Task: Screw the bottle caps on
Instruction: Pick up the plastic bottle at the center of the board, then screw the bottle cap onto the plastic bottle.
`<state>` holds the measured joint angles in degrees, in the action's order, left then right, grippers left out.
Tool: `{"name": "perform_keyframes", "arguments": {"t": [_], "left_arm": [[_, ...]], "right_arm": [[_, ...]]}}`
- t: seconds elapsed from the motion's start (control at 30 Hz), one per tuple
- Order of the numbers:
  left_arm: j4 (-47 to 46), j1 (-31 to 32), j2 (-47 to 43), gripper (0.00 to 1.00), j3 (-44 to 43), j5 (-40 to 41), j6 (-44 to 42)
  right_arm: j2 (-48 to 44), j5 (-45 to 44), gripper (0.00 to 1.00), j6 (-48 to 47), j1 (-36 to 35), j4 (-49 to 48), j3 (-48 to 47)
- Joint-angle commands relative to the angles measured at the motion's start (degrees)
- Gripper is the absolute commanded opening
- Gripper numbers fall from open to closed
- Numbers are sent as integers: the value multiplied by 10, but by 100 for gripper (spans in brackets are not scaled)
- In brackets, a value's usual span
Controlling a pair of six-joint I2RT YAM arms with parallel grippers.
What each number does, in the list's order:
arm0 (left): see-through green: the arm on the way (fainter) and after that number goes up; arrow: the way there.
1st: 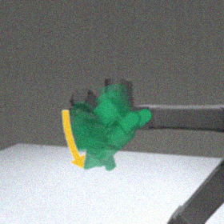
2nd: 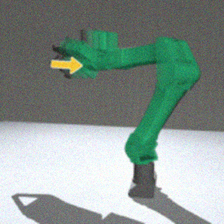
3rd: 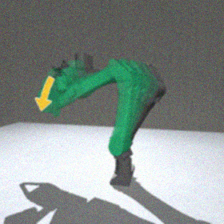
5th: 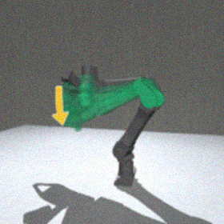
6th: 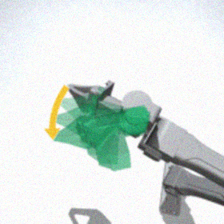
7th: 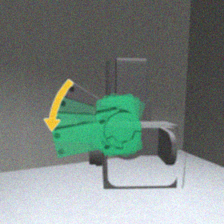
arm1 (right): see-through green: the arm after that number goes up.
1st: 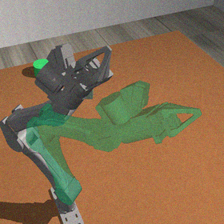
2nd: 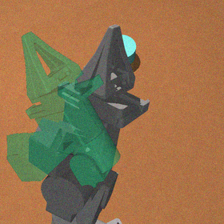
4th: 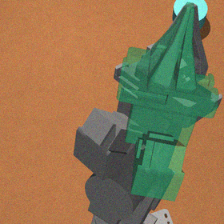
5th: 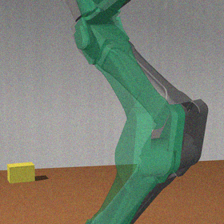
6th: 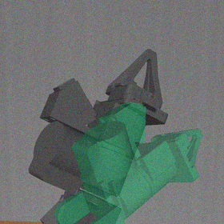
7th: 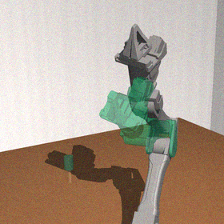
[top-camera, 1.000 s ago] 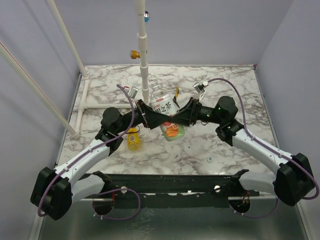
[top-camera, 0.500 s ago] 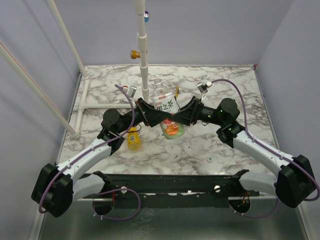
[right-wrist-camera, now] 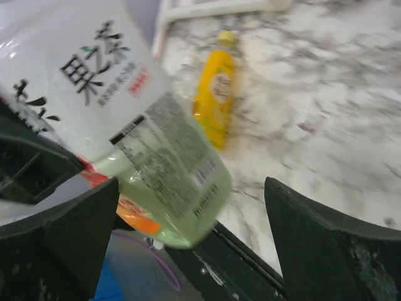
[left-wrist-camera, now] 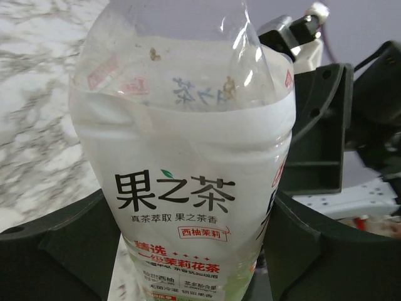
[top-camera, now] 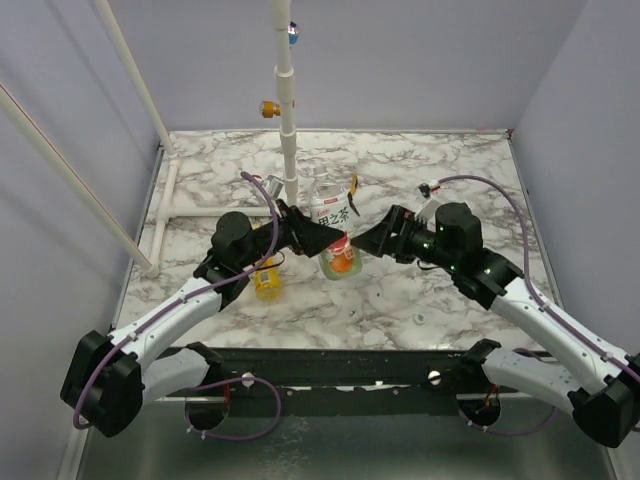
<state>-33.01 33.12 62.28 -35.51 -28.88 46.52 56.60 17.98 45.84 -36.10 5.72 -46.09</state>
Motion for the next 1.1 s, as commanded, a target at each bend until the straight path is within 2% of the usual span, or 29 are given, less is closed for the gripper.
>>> {"name": "perform_keyframes", "arguments": {"t": [0.0,0.1,0.3,0.47,0.73,1.07], "left_arm": [[159,2,-38,8,-34,27,-139],[214,24,-43,7,-39,46,-197],[295,102,-53,7,-45,132,-283],[319,120,-65,7,-45,160,-307],[322,122,-77,7,-42,166,-309],[328,124,-72,7,-47,156,-309]], "right_arm": [[-26,-293,95,79,9,358,-22],[-33,-338,91,139,9,440,9],[-22,-319,75,196,9,472,75],[-11,-330,64,216,7,498,98],[24,-327,54,209,-6,460,128],[55,-333,49,202,-10,407,151]]}}
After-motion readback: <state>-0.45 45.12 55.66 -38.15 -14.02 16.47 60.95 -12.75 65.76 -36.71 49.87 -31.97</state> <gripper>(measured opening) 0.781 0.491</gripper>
